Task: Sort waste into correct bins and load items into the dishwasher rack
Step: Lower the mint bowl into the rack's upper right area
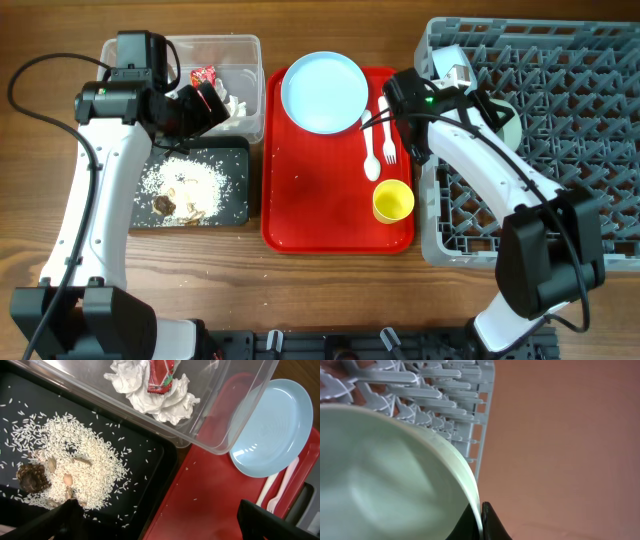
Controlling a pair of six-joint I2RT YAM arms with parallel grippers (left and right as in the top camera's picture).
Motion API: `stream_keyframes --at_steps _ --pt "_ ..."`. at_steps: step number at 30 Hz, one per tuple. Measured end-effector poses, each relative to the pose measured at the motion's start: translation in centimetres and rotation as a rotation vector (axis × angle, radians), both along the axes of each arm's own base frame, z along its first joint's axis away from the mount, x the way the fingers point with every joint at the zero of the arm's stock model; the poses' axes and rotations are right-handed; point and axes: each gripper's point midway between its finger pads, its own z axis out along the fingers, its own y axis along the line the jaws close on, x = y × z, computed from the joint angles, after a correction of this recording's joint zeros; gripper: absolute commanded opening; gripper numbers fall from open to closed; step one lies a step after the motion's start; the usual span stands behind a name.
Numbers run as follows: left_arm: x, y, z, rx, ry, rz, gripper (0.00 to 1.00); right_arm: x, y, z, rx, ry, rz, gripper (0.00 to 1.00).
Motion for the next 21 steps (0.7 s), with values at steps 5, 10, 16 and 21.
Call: stream_keyframes --at_steps 5,10,16,21 --pt "0.0 0.0 0.0 0.0 0.0 0.0 1.0 0.3 -0.2 1.0 -0.07 -0.026 0.003 0.04" --pt "0.0 0.0 0.0 0.0 0.0 0.0 1.0 1.1 0.0 1.7 -0.097 -0.053 0.011 0.04" --pt "0.0 0.0 0.0 0.0 0.0 0.0 1.0 1.2 0.9 1.4 -0.099 -0.011 0.045 0.04" --pt "0.0 0.0 0.0 0.0 0.0 0.0 1.0 1.3 2.6 0.8 -0.068 0.011 0.094 0.04"
